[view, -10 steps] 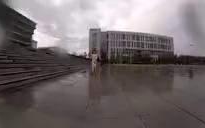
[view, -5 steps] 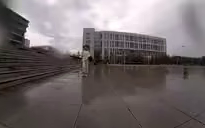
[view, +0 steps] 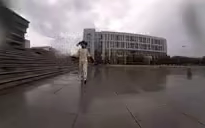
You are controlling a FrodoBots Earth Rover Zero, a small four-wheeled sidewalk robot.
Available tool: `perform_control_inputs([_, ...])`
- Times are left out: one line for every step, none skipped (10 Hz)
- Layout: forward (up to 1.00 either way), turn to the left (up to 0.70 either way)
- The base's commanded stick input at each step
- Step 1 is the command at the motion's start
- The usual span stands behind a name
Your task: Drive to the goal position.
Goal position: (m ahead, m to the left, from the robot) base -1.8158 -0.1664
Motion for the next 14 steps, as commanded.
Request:
perform_control_inputs([0.70,0.00])
perform_control_inputs([0.70,0.00])
perform_control_inputs([0.70,0.00])
perform_control_inputs([0.70,0.00])
perform_control_inputs([0.70,0.00])
perform_control_inputs([0.70,0.00])
perform_control_inputs([0.70,0.00])
perform_control_inputs([0.70,0.00])
perform_control_inputs([0.70,0.00])
perform_control_inputs([0.70,0.00])
perform_control_inputs([0.70,0.00])
perform_control_inputs([0.70,0.00])
perform_control_inputs([0.70,0.00])
perform_control_inputs([0.70,0.00])
